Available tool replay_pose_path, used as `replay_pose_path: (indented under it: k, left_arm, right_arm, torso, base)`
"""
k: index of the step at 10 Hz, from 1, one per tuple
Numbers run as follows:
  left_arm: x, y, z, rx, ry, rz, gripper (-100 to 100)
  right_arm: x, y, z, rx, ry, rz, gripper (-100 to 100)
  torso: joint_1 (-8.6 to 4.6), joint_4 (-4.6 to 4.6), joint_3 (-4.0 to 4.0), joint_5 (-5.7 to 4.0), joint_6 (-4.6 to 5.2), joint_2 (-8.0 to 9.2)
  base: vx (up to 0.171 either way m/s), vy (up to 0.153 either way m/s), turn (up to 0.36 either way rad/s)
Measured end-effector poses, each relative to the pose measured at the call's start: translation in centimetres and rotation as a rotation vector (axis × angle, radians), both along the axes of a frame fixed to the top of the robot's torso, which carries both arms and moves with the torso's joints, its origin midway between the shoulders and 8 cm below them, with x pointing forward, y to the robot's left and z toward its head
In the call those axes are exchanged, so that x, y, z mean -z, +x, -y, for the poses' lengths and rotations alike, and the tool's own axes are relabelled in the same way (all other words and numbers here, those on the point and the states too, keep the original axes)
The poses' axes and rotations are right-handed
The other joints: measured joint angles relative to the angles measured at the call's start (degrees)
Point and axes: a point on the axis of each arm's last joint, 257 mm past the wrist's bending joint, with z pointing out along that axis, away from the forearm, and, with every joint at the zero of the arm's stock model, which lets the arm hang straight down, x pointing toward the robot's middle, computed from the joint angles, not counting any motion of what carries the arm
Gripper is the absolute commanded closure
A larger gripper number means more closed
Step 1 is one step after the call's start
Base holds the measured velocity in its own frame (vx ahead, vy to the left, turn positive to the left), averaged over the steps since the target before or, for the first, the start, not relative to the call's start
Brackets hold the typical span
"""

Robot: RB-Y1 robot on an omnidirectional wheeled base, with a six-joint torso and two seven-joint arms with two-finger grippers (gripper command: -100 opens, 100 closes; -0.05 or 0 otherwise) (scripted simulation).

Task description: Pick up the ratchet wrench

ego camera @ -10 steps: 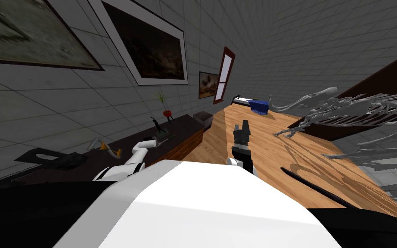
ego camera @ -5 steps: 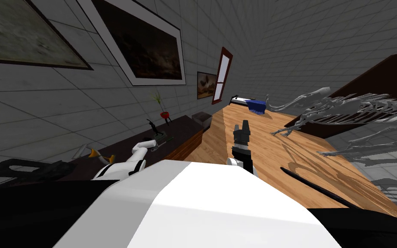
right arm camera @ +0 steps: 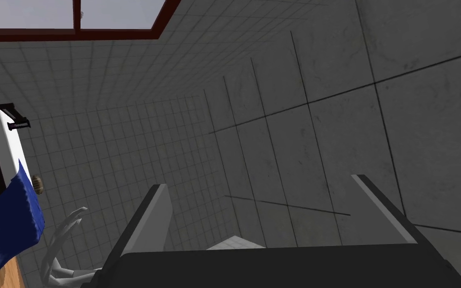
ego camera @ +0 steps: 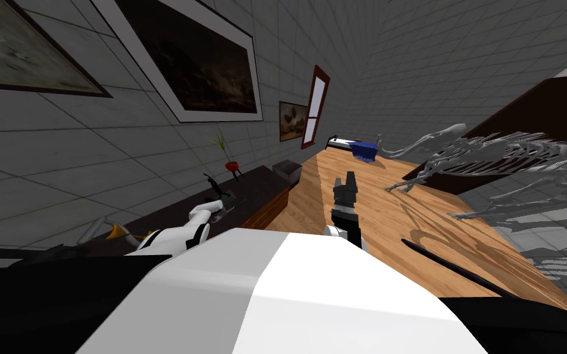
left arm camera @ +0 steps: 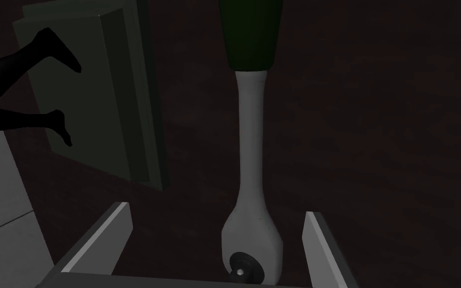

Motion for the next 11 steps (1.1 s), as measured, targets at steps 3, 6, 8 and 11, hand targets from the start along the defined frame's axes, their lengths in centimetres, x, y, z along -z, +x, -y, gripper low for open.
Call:
replay_pose_path:
  k: [3, 6, 8, 11]
  left_arm:
    - [1.5, -2.1, 1.3, -0.040, -0.072, -0.060, -100]
    - [3.1, -4.4, 3.0, -0.073, -0.143, -0.121, -100]
    - [3.8, -5.0, 3.7, -0.084, -0.165, -0.141, -100]
    - [4.3, -5.3, 4.1, -0.082, -0.168, -0.144, -100]
  right_arm:
    - [0.0, 0.0, 0.0, 0.000, 0.000, 0.000, 0]
    - [0.0, 0.0, 0.0, 0.000, 0.000, 0.000, 0]
    - [0.0, 0.0, 0.0, 0.000, 0.000, 0.000, 0]
    - [0.0, 0.0, 0.0, 0.000, 0.000, 0.000, 0]
  torso:
    - [0.01, -0.03, -0.07, 0.01, -0.01, -0.11]
    - [0.09, -0.03, -0.07, 0.02, -0.03, -0.10]
    - [-0.05, 0.01, 0.03, -0.01, -0.03, 0.08]
    - [-0.06, 0.02, 0.07, -0.01, -0.04, 0.12]
  base:
    - [0.090, 0.038, -0.054]
    - [0.074, 0.048, -0.033]
    - [0.017, 0.011, -0.007]
    - [0.029, 0.027, 0.019]
